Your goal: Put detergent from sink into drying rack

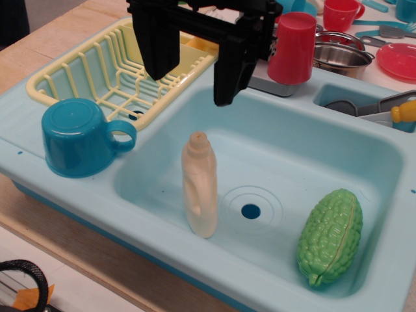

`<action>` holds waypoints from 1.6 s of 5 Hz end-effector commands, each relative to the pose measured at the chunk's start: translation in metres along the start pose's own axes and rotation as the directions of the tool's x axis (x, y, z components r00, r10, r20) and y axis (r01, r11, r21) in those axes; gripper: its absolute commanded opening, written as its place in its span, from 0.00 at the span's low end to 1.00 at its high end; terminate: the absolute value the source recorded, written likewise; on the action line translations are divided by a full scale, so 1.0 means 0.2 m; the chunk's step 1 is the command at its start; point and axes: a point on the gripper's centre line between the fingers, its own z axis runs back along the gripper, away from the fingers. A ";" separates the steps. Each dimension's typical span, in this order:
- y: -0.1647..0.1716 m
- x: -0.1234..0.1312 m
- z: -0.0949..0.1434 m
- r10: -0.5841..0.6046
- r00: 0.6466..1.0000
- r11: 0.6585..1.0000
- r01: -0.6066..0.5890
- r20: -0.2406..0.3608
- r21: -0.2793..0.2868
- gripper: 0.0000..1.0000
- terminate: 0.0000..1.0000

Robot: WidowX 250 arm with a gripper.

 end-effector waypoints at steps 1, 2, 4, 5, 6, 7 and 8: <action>0.00 0.00 0.00 0.000 1.000 1.000 0.000 0.000 0.000 1.00 0.00; 0.00 0.00 -0.03 0.089 0.996 0.996 -0.089 -0.001 0.003 1.00 0.00; -0.01 0.02 -0.13 0.330 0.943 0.943 -0.331 -0.035 -0.029 1.00 0.00; -0.02 0.01 -0.19 0.419 0.905 0.906 -0.422 -0.067 -0.035 1.00 0.00; -0.01 -0.01 -0.26 0.477 0.873 0.874 -0.483 -0.100 -0.053 1.00 0.00; -0.01 -0.03 -0.32 0.490 0.866 0.863 -0.498 -0.097 -0.084 1.00 0.00; -0.01 -0.03 -0.40 0.501 0.860 0.851 -0.511 -0.100 -0.124 1.00 0.00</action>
